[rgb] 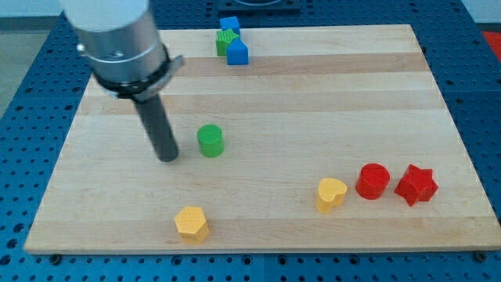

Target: Slide the green circle to the top right

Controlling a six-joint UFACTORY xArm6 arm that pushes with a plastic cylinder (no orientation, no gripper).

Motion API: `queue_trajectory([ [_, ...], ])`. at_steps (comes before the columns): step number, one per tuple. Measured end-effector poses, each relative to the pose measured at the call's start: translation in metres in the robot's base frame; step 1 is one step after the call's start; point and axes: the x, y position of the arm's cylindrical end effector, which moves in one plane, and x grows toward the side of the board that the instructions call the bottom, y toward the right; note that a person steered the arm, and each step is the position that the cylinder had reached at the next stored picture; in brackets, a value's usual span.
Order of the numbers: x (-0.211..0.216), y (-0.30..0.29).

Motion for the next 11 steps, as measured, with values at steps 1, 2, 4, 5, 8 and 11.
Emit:
queue_trajectory([
  [1, -0.031, 0.061],
  [2, -0.069, 0.115],
  [4, -0.045, 0.090],
  [5, -0.007, 0.084],
  [8, -0.066, 0.154],
  [11, -0.073, 0.162],
])
